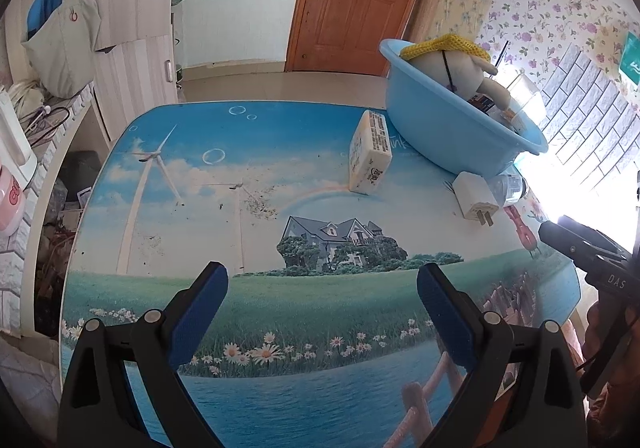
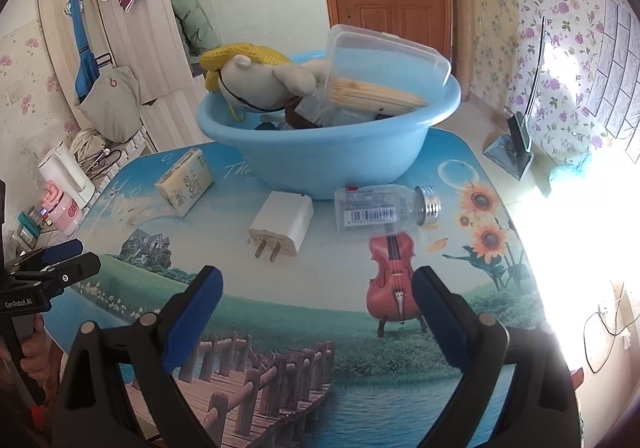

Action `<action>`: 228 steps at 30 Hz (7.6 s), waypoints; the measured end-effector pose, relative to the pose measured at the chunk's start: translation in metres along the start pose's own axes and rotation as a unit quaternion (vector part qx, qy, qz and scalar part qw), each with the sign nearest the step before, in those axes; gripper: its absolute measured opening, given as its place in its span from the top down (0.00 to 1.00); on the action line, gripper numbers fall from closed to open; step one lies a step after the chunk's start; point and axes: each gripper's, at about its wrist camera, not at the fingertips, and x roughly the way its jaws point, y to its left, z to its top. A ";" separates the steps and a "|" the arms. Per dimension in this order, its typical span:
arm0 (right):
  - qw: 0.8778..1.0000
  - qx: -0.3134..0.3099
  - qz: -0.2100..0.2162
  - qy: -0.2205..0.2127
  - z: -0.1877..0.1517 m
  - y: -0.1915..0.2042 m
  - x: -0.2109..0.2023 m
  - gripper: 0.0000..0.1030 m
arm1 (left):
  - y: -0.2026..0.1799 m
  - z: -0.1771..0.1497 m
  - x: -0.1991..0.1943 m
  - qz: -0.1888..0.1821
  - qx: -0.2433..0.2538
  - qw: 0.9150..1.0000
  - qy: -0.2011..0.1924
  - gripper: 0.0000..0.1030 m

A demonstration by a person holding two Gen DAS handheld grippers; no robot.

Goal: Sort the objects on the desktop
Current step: 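Withdraw both tools from the basin toward the table, then grasp the cream printed box with the left tool while the right grasps the glass bottle, then lift and carry the cream box and glass bottle toward the blue basin, then open the right tool to drop the glass bottle into the basin, then grasp the white charger plug with the right tool while the left holds the box, then lift and carry the charger and cream box over the basin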

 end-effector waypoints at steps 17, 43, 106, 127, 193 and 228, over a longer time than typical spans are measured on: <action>0.999 0.025 -0.034 0.013 0.016 -0.043 0.028 0.06 | -0.021 0.032 0.046 0.007 0.023 1.000 0.015 0.07; 0.999 0.005 -0.015 0.048 0.043 -0.053 0.072 0.15 | -0.033 0.060 0.080 -0.031 0.044 0.998 0.037 0.75; 0.998 -0.047 0.003 0.051 -0.011 -0.009 0.027 0.15 | -0.026 0.008 0.019 0.003 0.053 0.999 0.004 0.46; 0.998 -0.046 0.029 -0.028 0.017 0.006 -0.015 0.16 | -0.042 0.025 -0.019 -0.044 0.068 0.996 -0.043 0.82; 0.999 0.017 0.044 0.023 0.033 -0.003 0.067 0.08 | -0.098 0.083 0.002 -0.070 0.089 0.992 -0.058 0.82; 0.995 0.089 0.028 -0.021 0.032 -0.064 0.024 0.60 | -0.116 0.088 -0.014 -0.079 0.107 0.988 -0.074 0.82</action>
